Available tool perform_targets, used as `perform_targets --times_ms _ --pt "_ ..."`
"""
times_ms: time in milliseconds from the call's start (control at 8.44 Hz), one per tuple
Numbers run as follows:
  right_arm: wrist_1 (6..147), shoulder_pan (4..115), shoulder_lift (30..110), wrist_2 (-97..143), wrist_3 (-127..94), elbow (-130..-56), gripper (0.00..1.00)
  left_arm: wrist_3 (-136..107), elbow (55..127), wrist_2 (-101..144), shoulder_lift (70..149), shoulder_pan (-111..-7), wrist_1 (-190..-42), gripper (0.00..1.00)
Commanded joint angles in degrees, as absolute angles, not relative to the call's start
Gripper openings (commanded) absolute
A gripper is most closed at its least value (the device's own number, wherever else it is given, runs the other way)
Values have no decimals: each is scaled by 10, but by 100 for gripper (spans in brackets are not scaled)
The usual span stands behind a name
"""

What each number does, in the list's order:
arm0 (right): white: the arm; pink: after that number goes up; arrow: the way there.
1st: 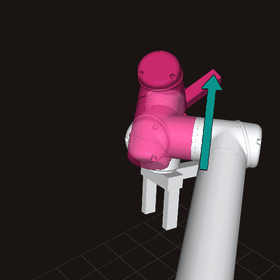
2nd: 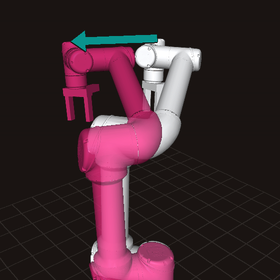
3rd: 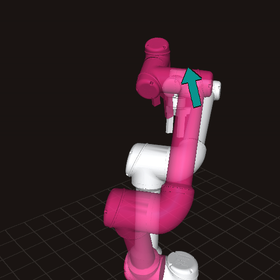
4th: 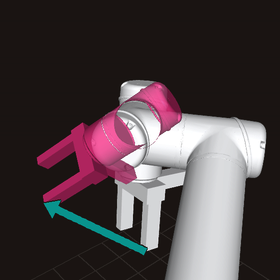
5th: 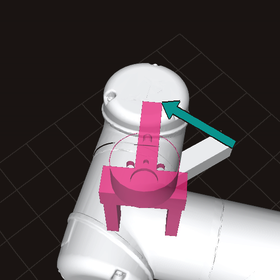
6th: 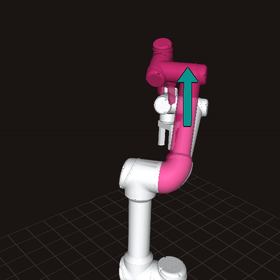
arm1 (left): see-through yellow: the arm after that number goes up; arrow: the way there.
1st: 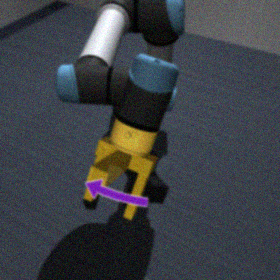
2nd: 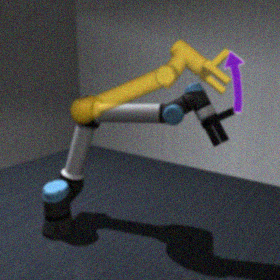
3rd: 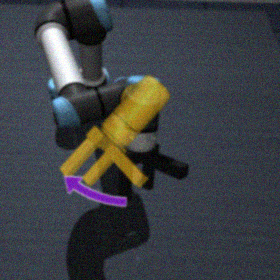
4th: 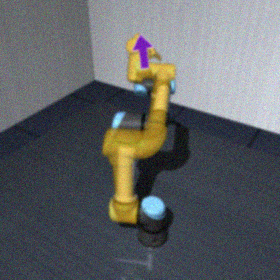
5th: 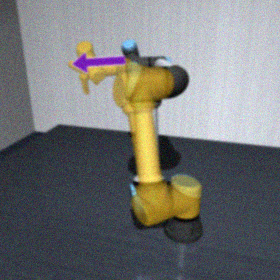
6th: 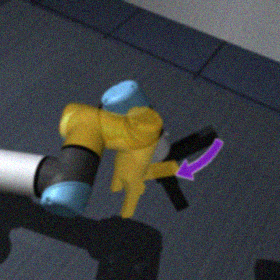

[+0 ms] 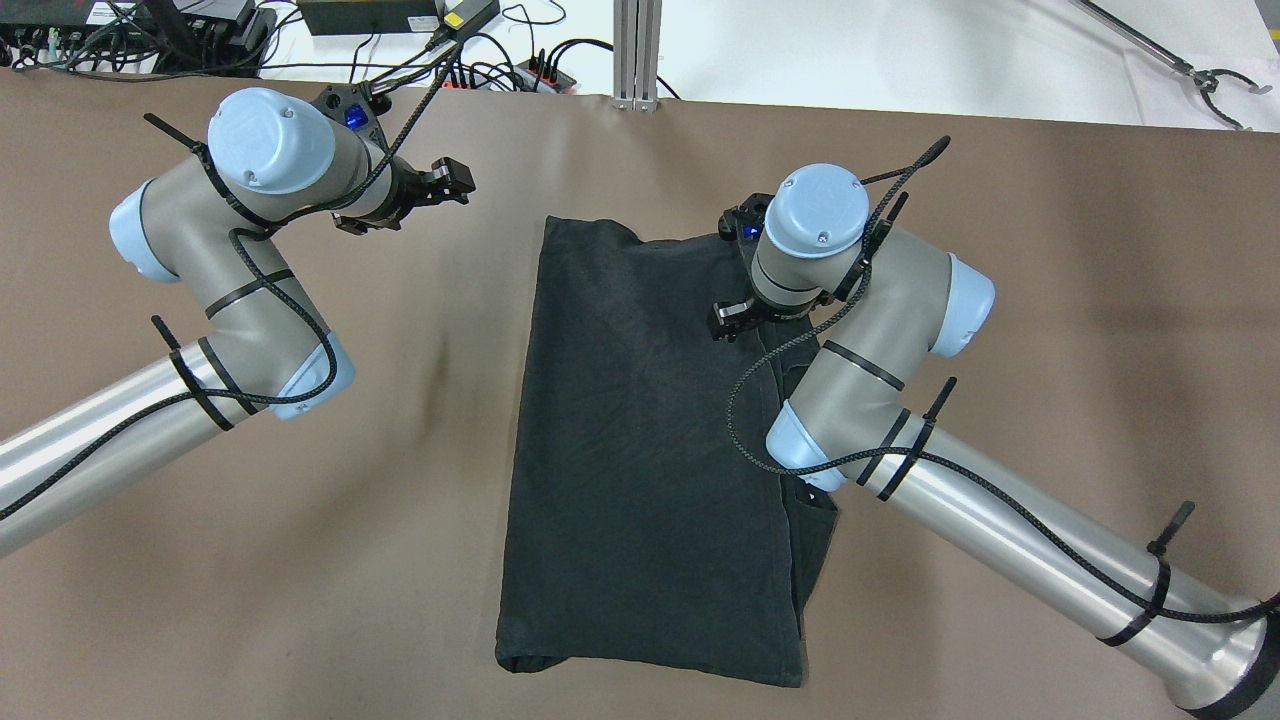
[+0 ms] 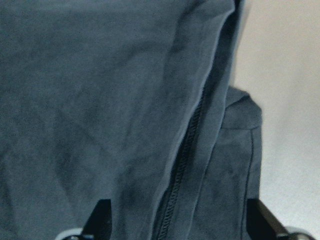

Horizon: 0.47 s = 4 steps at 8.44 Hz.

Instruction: Fold clothes

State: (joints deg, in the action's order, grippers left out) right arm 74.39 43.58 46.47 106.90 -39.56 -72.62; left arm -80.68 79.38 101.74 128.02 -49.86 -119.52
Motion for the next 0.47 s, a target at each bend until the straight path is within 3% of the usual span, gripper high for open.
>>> perform_targets --times_ms 0,356 --pt "730 468 487 1070 -327 -717 95 -807 794 1017 1280 -497 -1195 94" --pt "720 484 525 1081 -307 -749 95 -823 795 1016 1281 -497 -1195 94"
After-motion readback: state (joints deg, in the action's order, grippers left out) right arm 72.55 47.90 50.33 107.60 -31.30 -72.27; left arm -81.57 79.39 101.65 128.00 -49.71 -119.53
